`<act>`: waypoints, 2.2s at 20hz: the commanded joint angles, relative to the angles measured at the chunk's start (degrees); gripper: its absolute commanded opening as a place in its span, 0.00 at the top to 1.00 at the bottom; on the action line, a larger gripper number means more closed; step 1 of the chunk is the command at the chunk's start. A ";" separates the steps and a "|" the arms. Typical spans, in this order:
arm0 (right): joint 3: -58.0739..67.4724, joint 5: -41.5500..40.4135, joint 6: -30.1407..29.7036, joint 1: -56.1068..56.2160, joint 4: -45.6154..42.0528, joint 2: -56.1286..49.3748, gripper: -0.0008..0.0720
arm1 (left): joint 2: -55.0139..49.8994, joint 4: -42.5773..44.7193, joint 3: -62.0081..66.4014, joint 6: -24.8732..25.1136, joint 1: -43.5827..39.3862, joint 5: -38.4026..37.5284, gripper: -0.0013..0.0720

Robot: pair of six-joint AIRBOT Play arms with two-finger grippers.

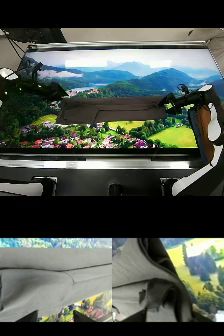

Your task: Fold the shirts.

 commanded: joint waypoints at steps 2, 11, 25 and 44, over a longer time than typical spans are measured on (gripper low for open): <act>-0.07 -0.66 0.28 0.28 1.05 -0.83 0.33 | 0.26 -0.02 0.02 0.20 -2.43 -0.20 0.26; -0.04 1.33 -0.13 4.02 2.01 6.12 0.93 | 0.04 -0.02 -4.07 0.79 -17.64 9.64 0.82; -0.04 3.89 1.55 17.57 -0.02 37.83 0.93 | -20.98 -23.17 -1.33 -6.49 -37.70 30.45 0.94; -0.04 -21.94 7.54 42.93 7.74 22.43 0.93 | 11.04 -4.81 -1.36 2.25 -7.98 23.98 0.95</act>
